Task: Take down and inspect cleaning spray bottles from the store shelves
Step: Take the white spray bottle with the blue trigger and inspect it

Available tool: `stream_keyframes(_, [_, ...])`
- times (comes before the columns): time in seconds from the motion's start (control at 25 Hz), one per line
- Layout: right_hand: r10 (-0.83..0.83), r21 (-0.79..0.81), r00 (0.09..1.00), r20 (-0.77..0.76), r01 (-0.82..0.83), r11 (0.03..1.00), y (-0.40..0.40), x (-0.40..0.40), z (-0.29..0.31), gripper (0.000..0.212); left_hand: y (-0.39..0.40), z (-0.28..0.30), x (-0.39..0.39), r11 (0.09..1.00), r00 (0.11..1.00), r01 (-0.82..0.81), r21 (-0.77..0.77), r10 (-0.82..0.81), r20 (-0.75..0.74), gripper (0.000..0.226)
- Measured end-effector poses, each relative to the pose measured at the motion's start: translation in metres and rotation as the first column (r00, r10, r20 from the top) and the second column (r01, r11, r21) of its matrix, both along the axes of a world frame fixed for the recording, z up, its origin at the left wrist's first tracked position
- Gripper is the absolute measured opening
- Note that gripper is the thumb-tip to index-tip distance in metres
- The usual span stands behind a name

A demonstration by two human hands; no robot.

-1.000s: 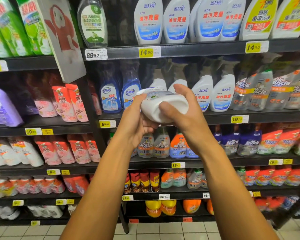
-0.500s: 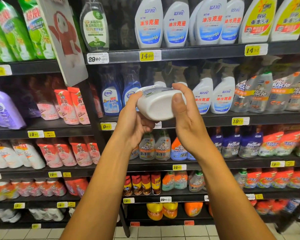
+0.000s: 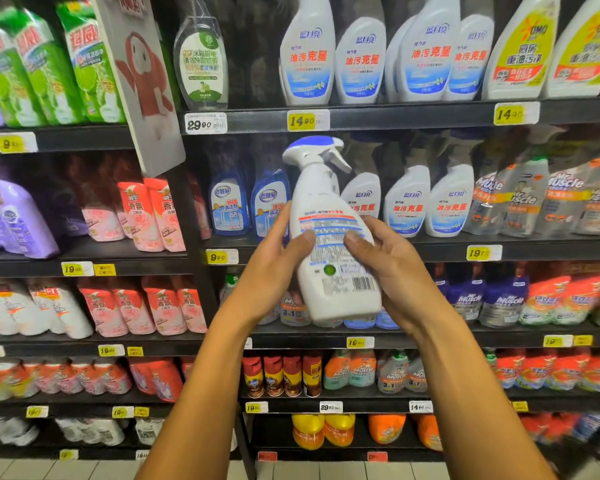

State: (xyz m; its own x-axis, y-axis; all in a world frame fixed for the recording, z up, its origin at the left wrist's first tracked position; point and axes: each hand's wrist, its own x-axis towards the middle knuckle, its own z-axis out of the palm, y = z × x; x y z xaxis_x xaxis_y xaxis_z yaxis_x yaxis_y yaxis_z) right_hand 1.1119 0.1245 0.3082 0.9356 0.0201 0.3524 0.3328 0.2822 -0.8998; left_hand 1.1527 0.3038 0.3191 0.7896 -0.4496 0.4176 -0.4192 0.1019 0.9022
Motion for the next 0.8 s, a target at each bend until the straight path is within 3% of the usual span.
stream_keyframes(0.12, [0.046,-0.037,0.999,0.025,-0.045,0.998,-0.013,0.002,-0.013,0.058,0.01,-0.01,-0.002,0.975,0.989,0.139,0.173,-0.144,0.017,0.066])
stream_keyframes(0.2, [0.045,-0.068,0.999,0.016,-0.044,0.997,-0.018,0.0,-0.021,0.069,0.012,-0.019,-0.005,0.96,0.988,0.15,0.238,-0.151,-0.014,0.073])
stream_keyframes(0.28, [0.039,-0.12,0.998,0.04,-0.033,0.992,-0.019,-0.003,-0.029,0.068,0.013,-0.025,-0.007,0.95,0.991,0.129,0.284,-0.133,-0.006,0.075])
stream_keyframes(0.44, [0.02,-0.165,0.998,0.055,-0.01,0.986,-0.015,-0.005,-0.039,0.068,0.008,-0.03,-0.007,0.971,0.997,0.068,0.229,-0.073,0.016,0.077])
stream_keyframes(0.68, [0.047,-0.277,0.998,0.031,-0.036,0.96,-0.009,-0.007,-0.038,0.064,0.003,-0.041,-0.009,0.987,0.989,-0.137,0.086,0.131,0.07,0.05])
stream_keyframes(0.8, [-0.142,-0.324,0.986,0.087,0.163,0.932,-0.003,-0.008,-0.022,0.068,-0.005,-0.051,-0.016,0.939,0.938,-0.334,0.088,0.321,0.133,0.049])
